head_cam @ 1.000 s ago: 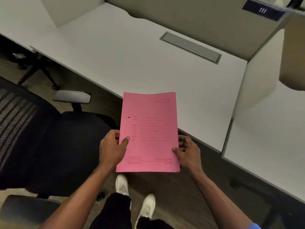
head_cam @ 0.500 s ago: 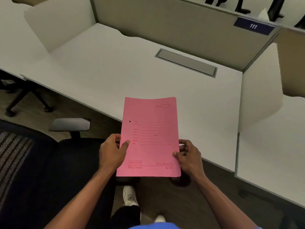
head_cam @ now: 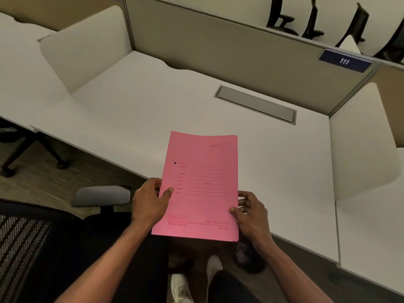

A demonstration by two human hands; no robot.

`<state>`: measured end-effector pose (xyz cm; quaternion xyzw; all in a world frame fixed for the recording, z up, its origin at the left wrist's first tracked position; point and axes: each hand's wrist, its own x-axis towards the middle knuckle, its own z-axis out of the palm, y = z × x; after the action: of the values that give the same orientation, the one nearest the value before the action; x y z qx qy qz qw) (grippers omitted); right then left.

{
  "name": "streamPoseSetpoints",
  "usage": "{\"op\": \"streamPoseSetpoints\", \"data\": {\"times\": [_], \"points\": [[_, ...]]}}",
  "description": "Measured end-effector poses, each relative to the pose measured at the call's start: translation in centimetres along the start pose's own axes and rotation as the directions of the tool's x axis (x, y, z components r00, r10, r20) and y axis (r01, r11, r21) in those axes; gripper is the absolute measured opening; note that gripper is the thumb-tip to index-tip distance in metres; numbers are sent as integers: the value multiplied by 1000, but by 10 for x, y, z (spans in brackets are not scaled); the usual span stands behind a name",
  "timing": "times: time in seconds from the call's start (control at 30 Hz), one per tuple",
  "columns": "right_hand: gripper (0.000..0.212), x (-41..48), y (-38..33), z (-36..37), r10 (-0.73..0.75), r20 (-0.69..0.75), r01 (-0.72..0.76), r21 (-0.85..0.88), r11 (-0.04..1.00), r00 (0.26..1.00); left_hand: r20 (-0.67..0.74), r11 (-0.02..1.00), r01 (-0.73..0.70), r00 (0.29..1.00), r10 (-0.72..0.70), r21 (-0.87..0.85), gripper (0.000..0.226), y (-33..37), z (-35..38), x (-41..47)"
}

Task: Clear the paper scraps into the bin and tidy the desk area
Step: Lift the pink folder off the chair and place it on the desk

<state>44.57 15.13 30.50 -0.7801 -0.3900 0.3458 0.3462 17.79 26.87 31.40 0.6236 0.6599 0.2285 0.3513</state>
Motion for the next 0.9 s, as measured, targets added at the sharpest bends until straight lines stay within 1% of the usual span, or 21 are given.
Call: {"op": "streamPoseSetpoints", "data": {"times": [0.23,0.43,0.63,0.9], "points": [[41,44,-32,16,-26,-8,25,-34,999,1000,-3,1000,21,1000,-20,13,44,5,-11,49],[39,89,-46,27,-25,9,26,-27,999,1000,-6,998,51,999,-51,40,46,7,-7,97],[39,161,-60,37,-37,22,37,14,999,999,-16,995,62,998,-61,74,49,22,5,165],[44,284,-62,53,18,38,-22,110,994,999,-10,987,76,997,-76,142,48,44,41,286]]}}
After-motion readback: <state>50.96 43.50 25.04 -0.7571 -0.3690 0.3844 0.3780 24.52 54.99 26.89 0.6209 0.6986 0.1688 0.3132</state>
